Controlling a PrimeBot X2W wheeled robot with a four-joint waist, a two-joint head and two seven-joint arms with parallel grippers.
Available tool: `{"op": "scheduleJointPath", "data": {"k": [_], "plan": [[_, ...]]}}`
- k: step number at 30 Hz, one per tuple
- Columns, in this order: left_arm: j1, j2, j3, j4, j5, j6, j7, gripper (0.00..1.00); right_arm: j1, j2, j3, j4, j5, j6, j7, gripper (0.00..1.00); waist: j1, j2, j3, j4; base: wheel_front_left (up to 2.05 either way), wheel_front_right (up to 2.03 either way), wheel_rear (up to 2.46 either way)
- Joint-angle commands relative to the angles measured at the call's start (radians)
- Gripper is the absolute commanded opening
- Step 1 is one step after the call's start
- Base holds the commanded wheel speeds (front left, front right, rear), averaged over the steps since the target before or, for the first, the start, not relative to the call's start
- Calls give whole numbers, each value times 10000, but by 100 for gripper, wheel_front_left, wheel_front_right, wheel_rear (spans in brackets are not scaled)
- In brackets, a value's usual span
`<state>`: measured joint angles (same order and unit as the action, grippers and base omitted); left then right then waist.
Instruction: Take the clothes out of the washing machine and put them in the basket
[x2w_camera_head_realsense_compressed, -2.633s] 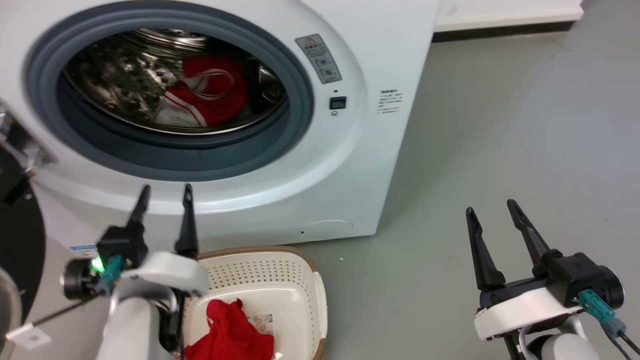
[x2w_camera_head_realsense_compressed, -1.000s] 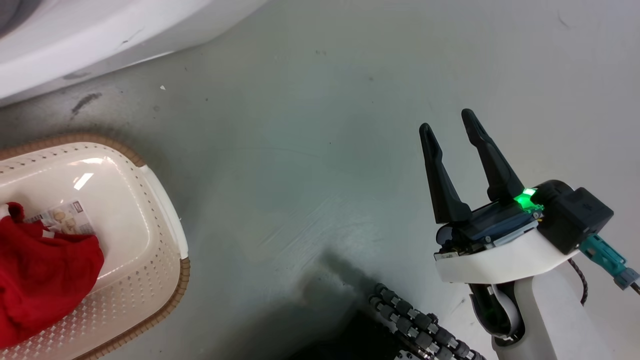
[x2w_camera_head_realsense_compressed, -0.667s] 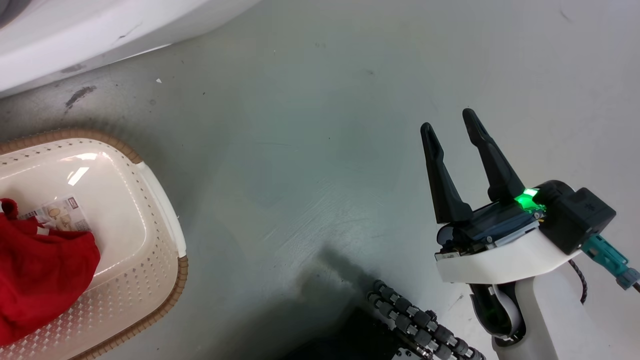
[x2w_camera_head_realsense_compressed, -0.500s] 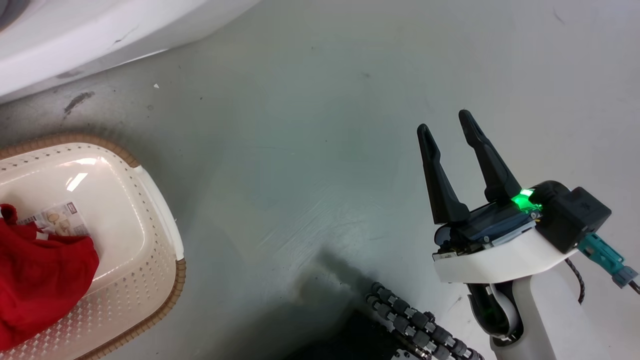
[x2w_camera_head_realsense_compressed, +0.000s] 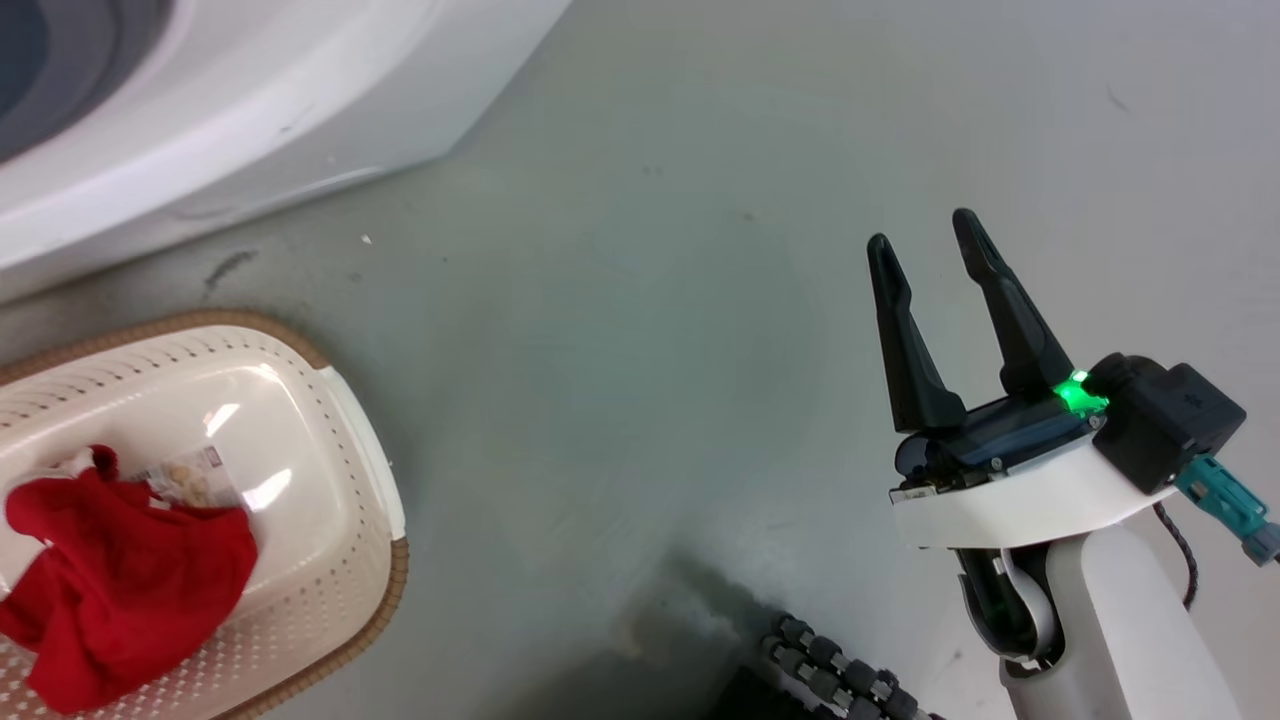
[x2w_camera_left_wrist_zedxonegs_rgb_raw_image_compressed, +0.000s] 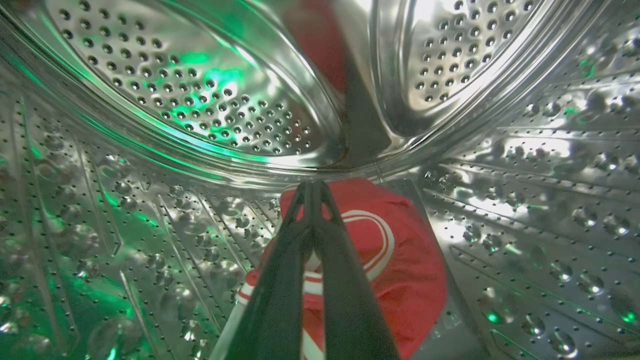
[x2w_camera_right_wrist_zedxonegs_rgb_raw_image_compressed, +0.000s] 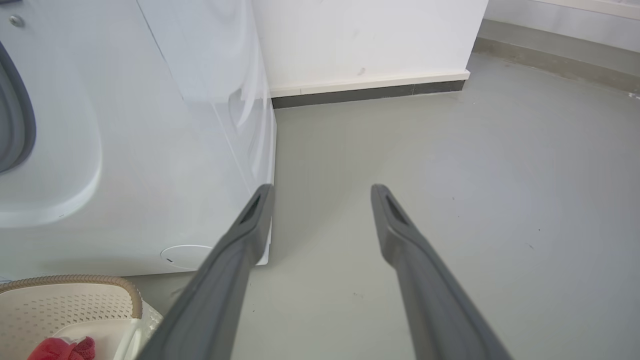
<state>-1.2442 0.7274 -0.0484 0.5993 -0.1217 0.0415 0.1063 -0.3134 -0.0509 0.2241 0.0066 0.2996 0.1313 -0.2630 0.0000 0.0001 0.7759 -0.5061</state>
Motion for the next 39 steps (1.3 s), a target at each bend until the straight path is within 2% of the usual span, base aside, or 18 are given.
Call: {"op": "scheduleJointPath", "data": {"k": [1,2,7,11,12,21,22,23,24,25,31,39], "plan": [[212,-61,75,81,-78,52,-235,0,91,13,-47,43,-55,-10,-26,100,0,-1,-411,157,0,0,0],[605,-257,165,433,-333,-32,-925,0,237,15,-178,100,-157,-9,-26,100,0,-1,-825,289,0,0,0],[1316,-597,209,986,-675,-213,-1862,0,406,13,-340,159,-251,-10,-26,100,0,-1,-1418,501,0,0,0],[2021,-950,282,1262,-936,-181,-2463,0,552,13,-435,231,-367,-9,-24,100,0,-1,-1821,684,0,0,0],[2608,-1190,407,1383,-1193,-136,-2754,0,687,13,-484,304,-446,-10,-26,100,0,-1,-2089,792,0,0,0],[4661,-2019,720,564,-1782,109,-3443,0,977,14,-685,353,-580,-10,-26,100,0,-1,-2792,1195,0,0,0],[4849,-2127,736,377,-1831,151,-3484,13,999,14,-679,361,-625,-9,-26,100,0,-1,-2846,1241,0,0,0],[5050,-2221,738,166,-1853,213,-3508,40,1029,14,-686,364,-653,-10,-26,100,0,-1,-2898,1286,0,0,0],[5257,-2283,761,-57,-1856,288,-3550,81,1060,14,-679,371,-689,-10,-26,100,0,-1,-2941,1329,0,0,0],[5435,-2350,769,-266,-1865,357,-3564,100,1087,12,-695,366,-731,-10,-26,100,0,-1,-2972,1371,0,0,0],[6176,-2602,744,-1280,-1871,672,-3518,100,1096,14,-652,341,-796,-10,-26,100,0,-1,-3027,1526,0,0,0],[5809,-2256,608,-2055,-1813,760,-2598,100,959,14,-567,359,-677,-10,-26,100,0,-1,-2747,1425,0,0,0]]}}
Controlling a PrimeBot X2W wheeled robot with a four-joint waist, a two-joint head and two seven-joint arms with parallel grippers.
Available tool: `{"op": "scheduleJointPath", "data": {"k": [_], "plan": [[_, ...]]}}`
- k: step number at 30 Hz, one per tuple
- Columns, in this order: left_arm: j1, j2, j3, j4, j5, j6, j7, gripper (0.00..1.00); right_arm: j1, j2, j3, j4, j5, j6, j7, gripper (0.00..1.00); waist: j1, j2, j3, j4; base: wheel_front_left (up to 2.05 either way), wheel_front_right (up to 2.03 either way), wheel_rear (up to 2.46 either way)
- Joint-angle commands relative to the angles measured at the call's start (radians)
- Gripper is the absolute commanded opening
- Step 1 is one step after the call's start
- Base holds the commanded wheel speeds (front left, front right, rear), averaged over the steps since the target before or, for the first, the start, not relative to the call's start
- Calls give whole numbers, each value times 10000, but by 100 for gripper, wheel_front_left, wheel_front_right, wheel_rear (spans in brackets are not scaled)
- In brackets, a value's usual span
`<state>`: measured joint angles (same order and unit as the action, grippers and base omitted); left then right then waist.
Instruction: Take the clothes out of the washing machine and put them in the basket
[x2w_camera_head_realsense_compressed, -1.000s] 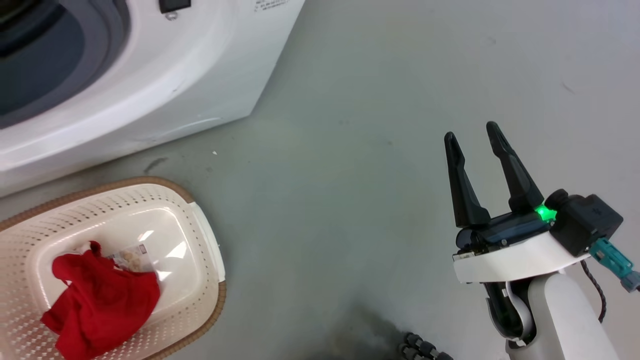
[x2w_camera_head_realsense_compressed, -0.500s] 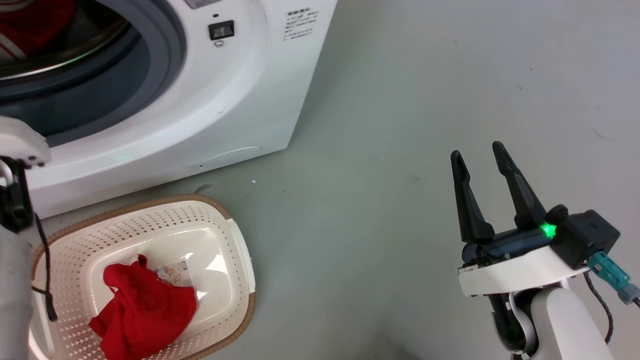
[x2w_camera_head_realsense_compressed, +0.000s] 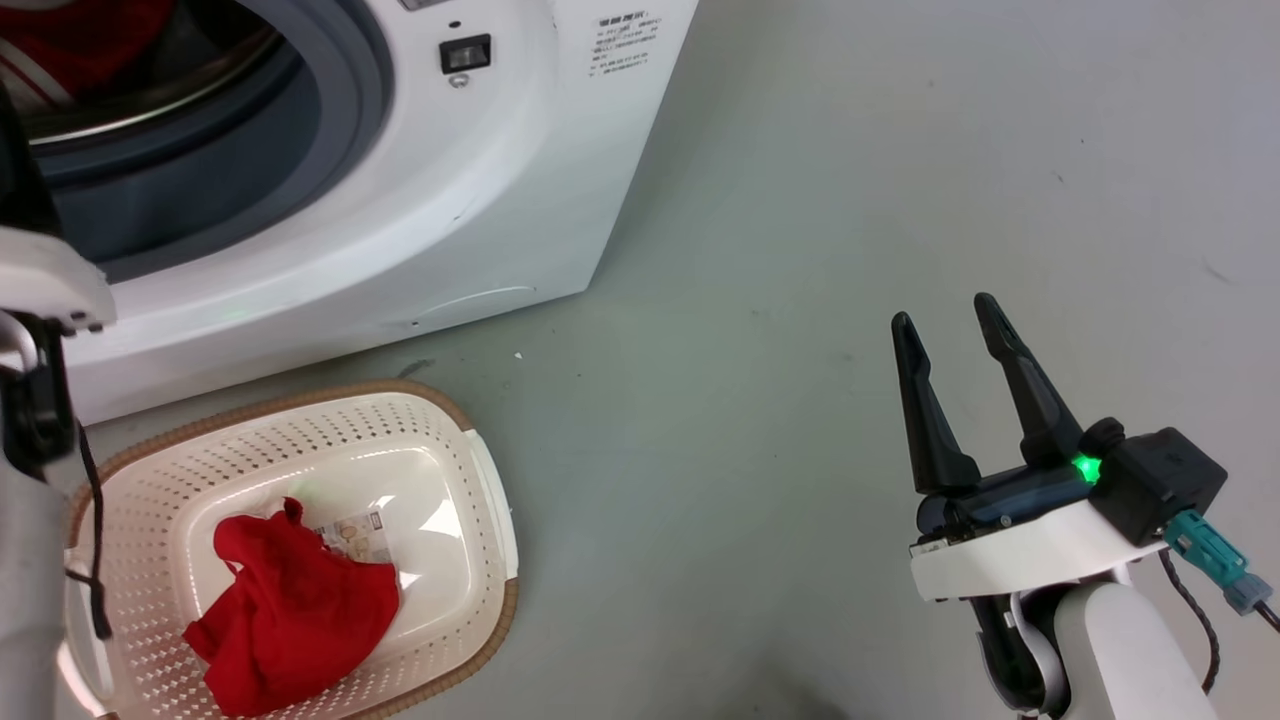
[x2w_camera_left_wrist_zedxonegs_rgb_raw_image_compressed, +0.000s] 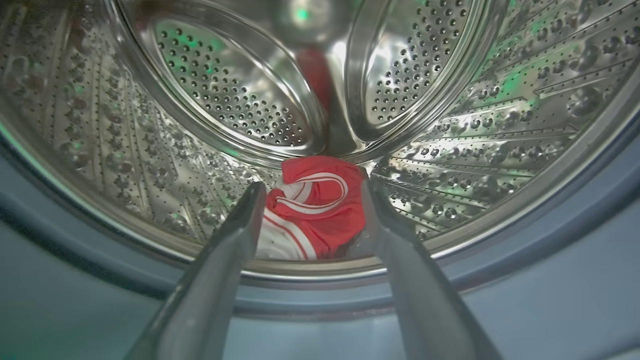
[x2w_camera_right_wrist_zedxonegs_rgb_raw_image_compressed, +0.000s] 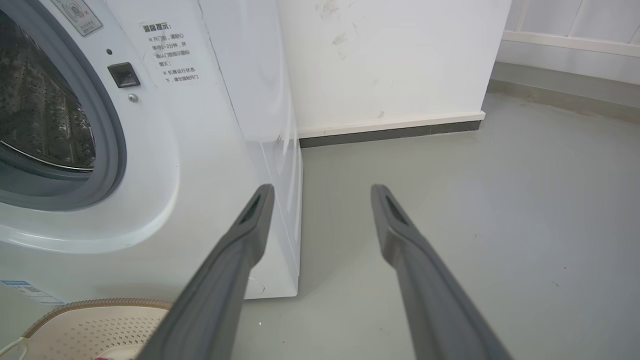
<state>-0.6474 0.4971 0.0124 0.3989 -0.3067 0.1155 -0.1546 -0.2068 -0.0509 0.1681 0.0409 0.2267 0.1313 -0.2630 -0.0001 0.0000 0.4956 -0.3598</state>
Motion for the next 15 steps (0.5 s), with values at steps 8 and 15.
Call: {"op": "scheduleJointPath", "data": {"k": [8,15], "plan": [[-1378,950,-191,218,178,-180,1614,100,-339,15,313,31,344,-10,-26,100,1,0,792,-551,0,0,0],[-2918,2002,-368,693,354,-521,3447,100,-511,17,614,-25,700,-9,-25,100,1,0,1821,-1087,0,0,0]]}}
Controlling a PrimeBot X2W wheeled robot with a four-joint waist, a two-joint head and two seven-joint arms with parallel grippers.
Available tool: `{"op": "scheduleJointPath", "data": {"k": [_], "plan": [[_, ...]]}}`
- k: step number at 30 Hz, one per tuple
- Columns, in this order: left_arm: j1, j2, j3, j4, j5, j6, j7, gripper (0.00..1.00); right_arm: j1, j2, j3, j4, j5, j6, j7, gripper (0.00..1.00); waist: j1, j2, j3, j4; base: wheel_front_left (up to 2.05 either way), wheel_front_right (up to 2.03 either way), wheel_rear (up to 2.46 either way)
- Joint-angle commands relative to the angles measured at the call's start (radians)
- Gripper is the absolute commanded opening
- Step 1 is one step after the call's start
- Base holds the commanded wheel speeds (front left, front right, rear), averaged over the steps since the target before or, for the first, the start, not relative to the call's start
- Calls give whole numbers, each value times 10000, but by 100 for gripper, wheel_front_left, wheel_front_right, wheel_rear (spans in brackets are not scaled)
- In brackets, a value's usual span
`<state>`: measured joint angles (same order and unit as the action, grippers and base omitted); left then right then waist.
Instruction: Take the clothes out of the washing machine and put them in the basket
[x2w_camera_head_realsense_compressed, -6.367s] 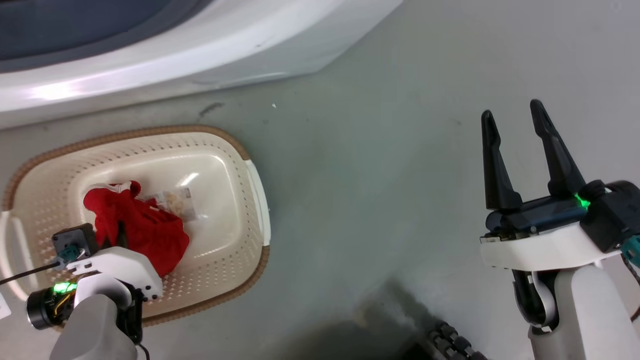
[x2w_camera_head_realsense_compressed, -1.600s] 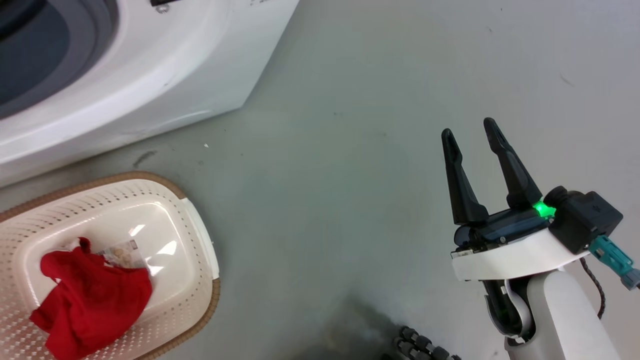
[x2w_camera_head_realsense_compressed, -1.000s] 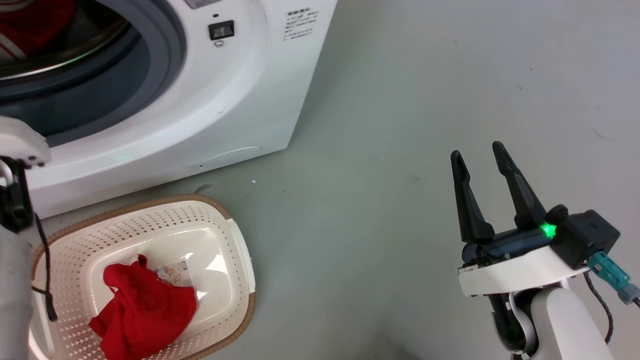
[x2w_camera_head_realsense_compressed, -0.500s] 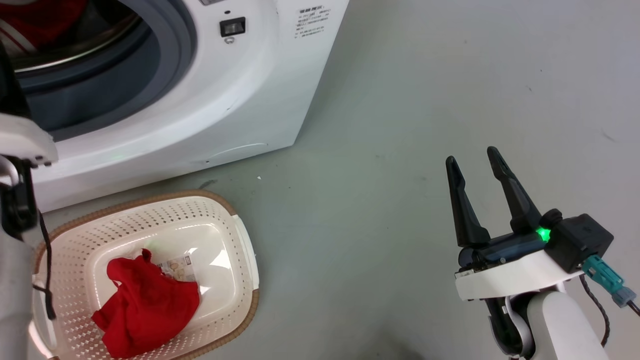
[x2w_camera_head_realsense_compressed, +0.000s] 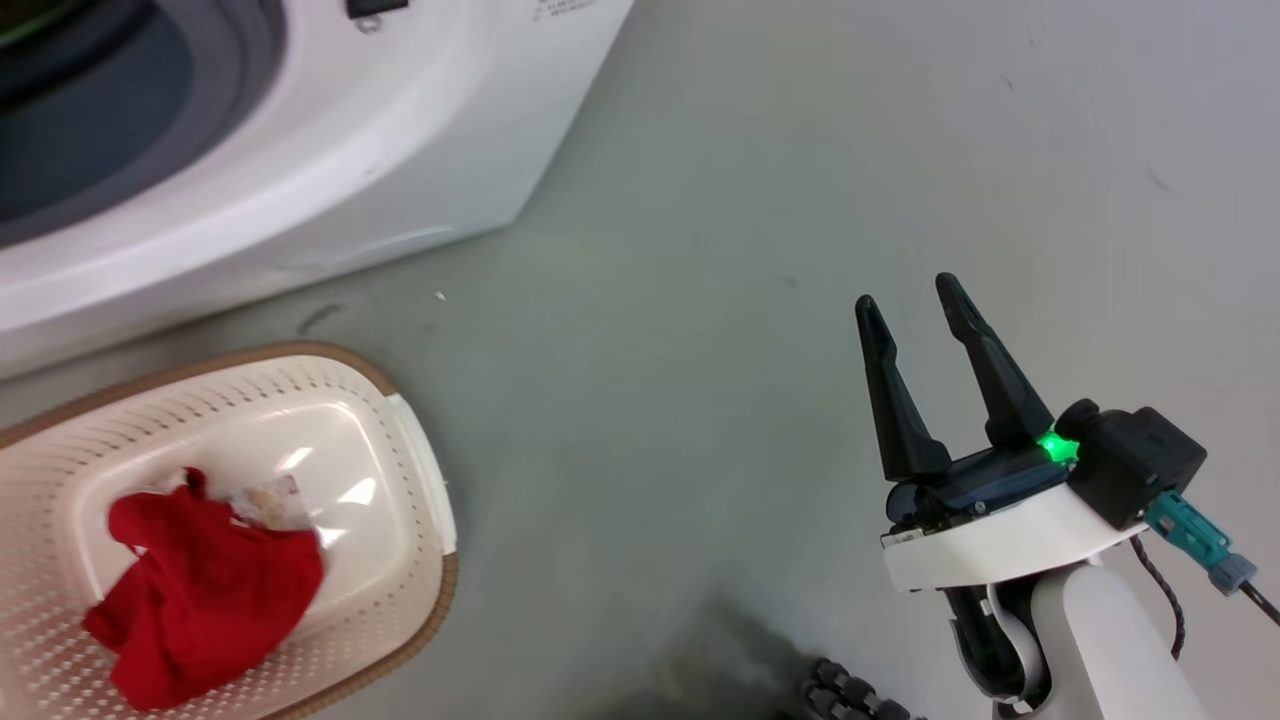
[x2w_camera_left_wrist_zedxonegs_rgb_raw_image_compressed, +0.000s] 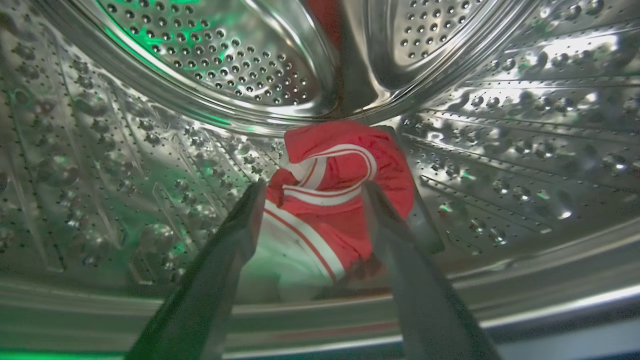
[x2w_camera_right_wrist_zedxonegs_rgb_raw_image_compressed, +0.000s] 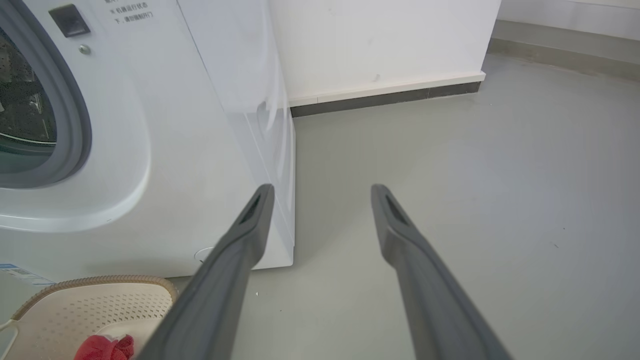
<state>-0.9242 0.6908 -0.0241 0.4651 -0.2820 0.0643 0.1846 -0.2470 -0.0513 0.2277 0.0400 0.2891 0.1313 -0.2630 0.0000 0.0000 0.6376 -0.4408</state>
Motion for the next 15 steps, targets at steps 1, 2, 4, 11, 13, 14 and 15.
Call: {"op": "scheduleJointPath", "data": {"k": [1,2,4,11,13,14,15], "plan": [[-399,209,-54,50,108,-62,374,100,-146,22,52,-30,106,-9,-26,100,0,0,558,-336,0,0,0],[-672,367,-98,53,164,-98,673,100,-192,24,101,-54,150,-10,-25,100,0,0,732,-394,0,0,0],[-1177,640,-197,77,236,-179,1305,100,-243,24,199,-71,237,-10,-26,100,0,0,1032,-482,0,0,0],[-2503,1349,-538,-87,525,-347,3250,100,-435,24,537,-168,380,-9,-26,100,0,0,1831,-726,0,0,0],[-2880,1531,-658,-178,608,-414,3928,100,-474,24,636,-201,438,-10,-25,100,0,0,2065,-810,0,0,0],[-3066,1596,-719,-225,617,-462,4259,100,-479,22,675,-230,450,-10,-26,100,0,0,2168,-847,0,0,0],[-3221,1681,-804,-258,675,-497,4654,100,-477,22,731,-232,495,-10,-26,100,0,0,2279,-889,0,0,0]]}}
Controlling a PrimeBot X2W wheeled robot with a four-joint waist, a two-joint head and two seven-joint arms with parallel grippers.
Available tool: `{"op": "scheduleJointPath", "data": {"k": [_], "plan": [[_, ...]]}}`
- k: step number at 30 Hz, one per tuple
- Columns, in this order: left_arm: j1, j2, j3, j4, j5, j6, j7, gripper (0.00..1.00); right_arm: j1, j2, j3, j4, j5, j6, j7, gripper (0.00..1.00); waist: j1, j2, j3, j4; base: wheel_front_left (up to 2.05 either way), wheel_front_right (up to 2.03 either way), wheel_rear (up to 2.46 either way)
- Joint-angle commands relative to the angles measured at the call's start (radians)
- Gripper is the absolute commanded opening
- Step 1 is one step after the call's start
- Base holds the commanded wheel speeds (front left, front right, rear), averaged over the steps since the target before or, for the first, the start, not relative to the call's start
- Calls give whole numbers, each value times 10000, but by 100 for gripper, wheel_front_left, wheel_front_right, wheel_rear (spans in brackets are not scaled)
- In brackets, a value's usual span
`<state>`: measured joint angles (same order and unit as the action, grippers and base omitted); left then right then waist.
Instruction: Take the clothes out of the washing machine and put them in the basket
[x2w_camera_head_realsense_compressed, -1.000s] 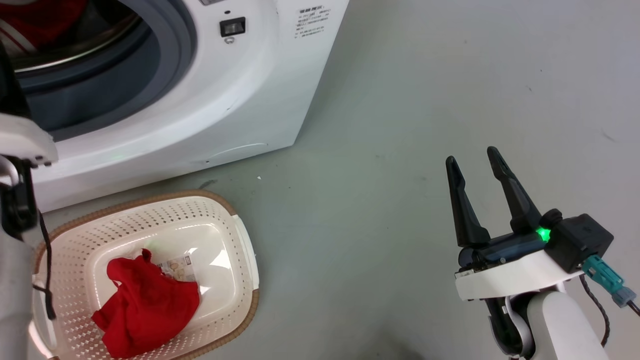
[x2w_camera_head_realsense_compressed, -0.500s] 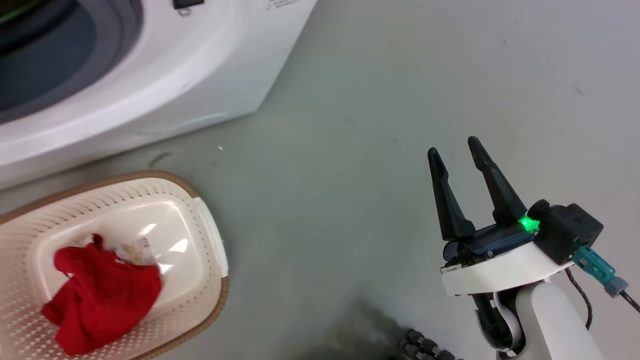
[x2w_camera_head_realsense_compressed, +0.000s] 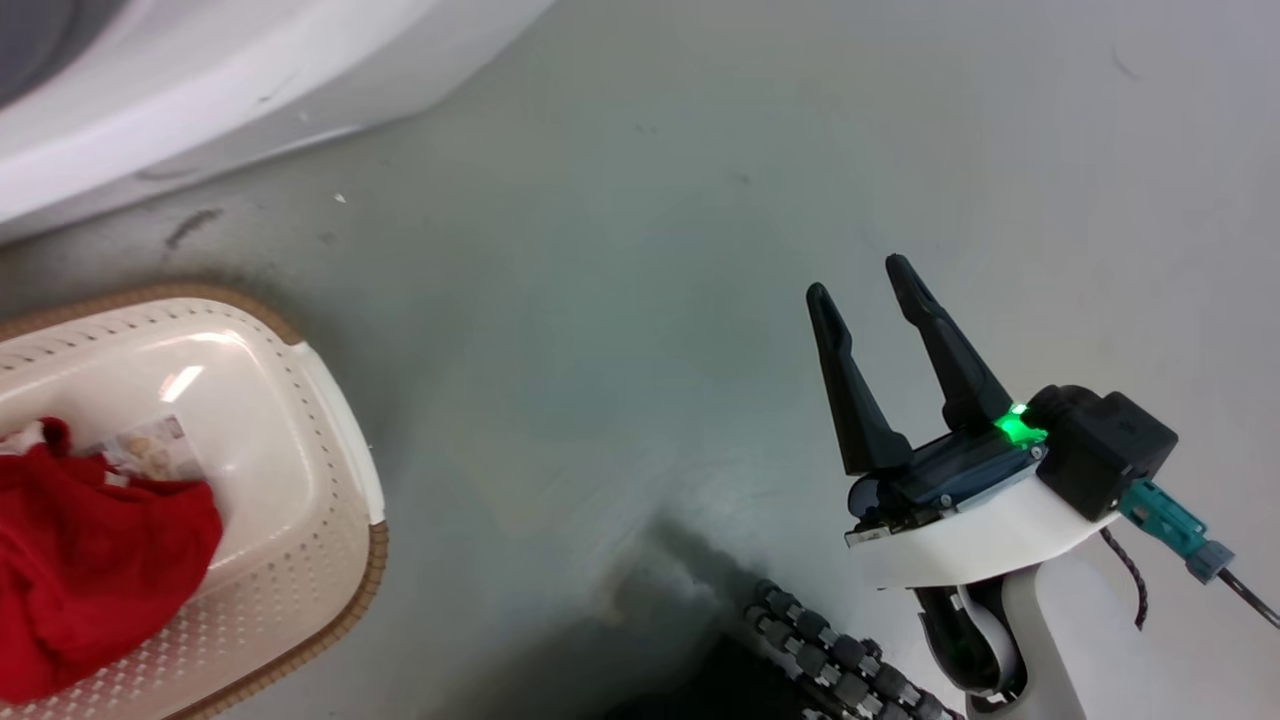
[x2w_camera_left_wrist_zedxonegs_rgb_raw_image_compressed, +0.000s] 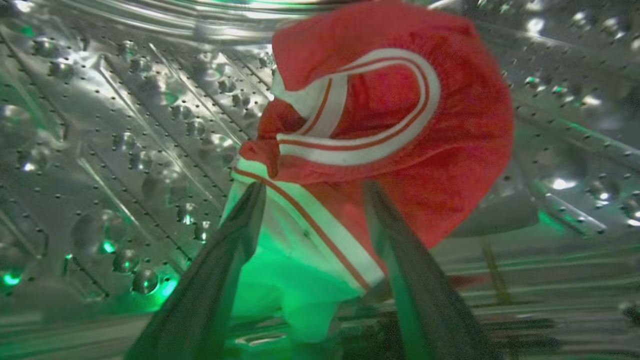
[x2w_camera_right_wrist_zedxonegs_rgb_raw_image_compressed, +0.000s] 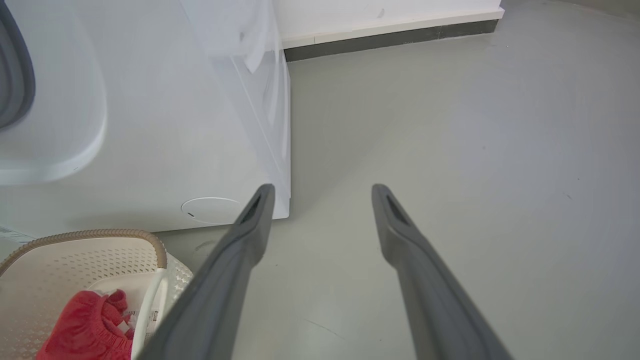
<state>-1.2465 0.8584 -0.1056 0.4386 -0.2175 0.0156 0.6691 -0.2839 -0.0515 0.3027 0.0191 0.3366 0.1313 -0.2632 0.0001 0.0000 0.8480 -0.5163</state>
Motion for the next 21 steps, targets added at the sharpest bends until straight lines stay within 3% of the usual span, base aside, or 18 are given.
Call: {"op": "scheduleJointPath", "data": {"k": [1,7,14,15,21], "plan": [[-139,66,-43,-28,47,-33,165,100,-111,24,24,-38,34,-10,-24,100,-1,0,254,-169,0,0,0],[-671,187,-369,-157,178,45,2139,100,99,24,-41,-274,74,-9,-24,100,-1,0,658,-86,0,0,0],[-618,414,-711,-582,470,186,3177,100,259,24,3,-363,74,-10,-23,100,-1,0,862,-18,0,0,0],[-543,470,-754,-719,533,281,3411,0,284,24,21,-410,82,-9,-24,100,-1,0,891,-20,0,0,0],[-495,623,-740,-1151,888,661,2142,0,322,24,-2,-620,174,-10,-24,100,-1,0,881,-94,0,0,0]]}}
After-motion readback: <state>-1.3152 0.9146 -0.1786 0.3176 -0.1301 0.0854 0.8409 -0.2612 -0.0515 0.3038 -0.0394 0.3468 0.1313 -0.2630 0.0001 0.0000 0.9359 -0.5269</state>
